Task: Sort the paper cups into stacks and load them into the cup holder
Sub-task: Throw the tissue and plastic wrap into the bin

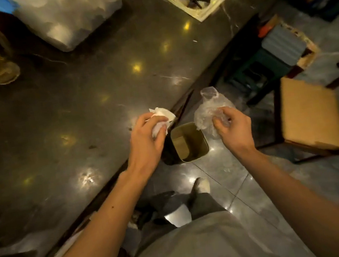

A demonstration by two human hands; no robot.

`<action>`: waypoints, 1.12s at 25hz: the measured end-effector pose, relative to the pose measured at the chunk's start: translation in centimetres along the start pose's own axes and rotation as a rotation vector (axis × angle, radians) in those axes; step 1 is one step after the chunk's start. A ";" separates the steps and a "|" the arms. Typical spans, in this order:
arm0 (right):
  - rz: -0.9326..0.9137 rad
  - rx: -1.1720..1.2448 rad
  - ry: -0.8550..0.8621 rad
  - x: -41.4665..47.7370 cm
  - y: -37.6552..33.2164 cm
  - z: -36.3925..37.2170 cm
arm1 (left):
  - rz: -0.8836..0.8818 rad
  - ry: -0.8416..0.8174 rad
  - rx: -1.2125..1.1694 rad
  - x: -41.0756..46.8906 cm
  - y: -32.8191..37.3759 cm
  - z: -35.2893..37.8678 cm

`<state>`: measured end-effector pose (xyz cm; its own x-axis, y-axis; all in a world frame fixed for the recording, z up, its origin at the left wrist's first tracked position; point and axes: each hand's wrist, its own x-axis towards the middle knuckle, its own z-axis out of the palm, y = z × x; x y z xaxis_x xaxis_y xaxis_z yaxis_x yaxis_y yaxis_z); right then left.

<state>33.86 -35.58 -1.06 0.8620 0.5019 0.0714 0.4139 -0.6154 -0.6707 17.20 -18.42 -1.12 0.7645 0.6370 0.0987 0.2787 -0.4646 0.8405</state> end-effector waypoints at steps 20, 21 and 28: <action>0.598 0.184 -0.370 5.4 32.7 14.9 | -0.613 -0.401 0.210 4.8 -16.4 34.7; 0.634 0.189 -0.374 5.7 34.0 16.9 | -0.624 -0.435 0.217 5.0 -18.7 35.8; 0.738 0.232 -0.419 6.2 42.4 29.8 | -0.525 -0.448 0.303 7.7 -30.7 42.9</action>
<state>47.99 -40.46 -51.08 0.6890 0.2348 -0.6857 -0.3151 -0.7550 -0.5751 39.44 -25.68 -48.99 0.6323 0.5403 -0.5553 0.7700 -0.3588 0.5276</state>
